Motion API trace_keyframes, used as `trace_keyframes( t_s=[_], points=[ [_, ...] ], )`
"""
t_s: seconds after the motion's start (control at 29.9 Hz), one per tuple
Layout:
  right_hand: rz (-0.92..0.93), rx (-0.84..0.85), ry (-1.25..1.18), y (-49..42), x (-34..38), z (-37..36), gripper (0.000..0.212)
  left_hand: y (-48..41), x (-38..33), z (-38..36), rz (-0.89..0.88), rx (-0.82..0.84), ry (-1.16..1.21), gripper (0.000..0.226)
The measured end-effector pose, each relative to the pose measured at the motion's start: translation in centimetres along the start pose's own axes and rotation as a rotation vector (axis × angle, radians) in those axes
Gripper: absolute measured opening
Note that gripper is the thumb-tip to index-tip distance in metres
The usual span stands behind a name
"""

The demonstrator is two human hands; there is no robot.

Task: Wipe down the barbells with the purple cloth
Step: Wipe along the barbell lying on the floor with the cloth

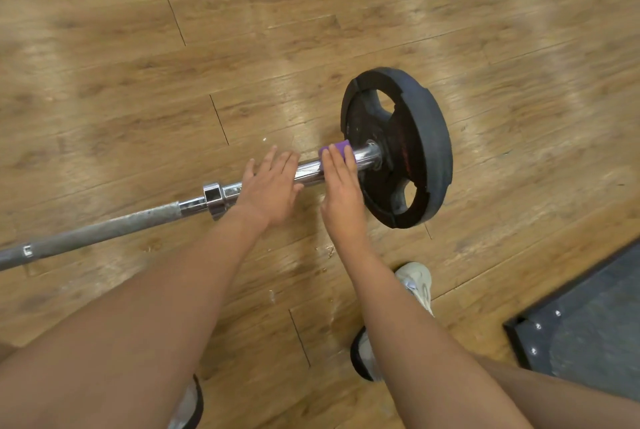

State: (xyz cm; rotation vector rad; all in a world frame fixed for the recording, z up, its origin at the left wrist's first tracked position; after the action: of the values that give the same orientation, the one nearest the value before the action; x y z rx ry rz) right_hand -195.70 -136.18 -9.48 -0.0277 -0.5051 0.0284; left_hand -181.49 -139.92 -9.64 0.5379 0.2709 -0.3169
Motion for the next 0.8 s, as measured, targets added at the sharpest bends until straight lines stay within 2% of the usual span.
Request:
trace_keyframes(
  t_s=[0.17,0.37,0.67,0.8],
  points=[
    [-0.128,-0.036,0.08,-2.1,-2.5,1.9,0.075,-0.9,0.5,0.9,-0.011,0.031,0.042,0.062],
    [-0.184,-0.097,0.04,-3.3,-0.9,0.8,0.077,-2.6,1.7,2.3,-0.01,0.093,0.049,0.063],
    [-0.04,0.006,0.077,-5.3,-1.3,0.7,0.083,-4.7,3.3,4.0,-0.006,0.103,0.02,0.063],
    [-0.12,-0.004,0.046,-6.1,-1.6,1.3,0.078,-5.0,3.5,4.3,-0.015,0.073,0.004,0.065]
  ],
)
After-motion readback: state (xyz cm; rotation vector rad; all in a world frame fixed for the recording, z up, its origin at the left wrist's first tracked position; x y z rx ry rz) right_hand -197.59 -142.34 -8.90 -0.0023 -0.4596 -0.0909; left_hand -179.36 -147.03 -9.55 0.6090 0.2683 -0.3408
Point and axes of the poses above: each hand's wrist, its own y-axis away from the middle knuckle, its own z-axis out of the back of the hand, x = y × z, the point moved 4 cm from there along -y, towards the middle knuckle, and after that the axes turned 2 degrees about x, right-handed, at the moved point
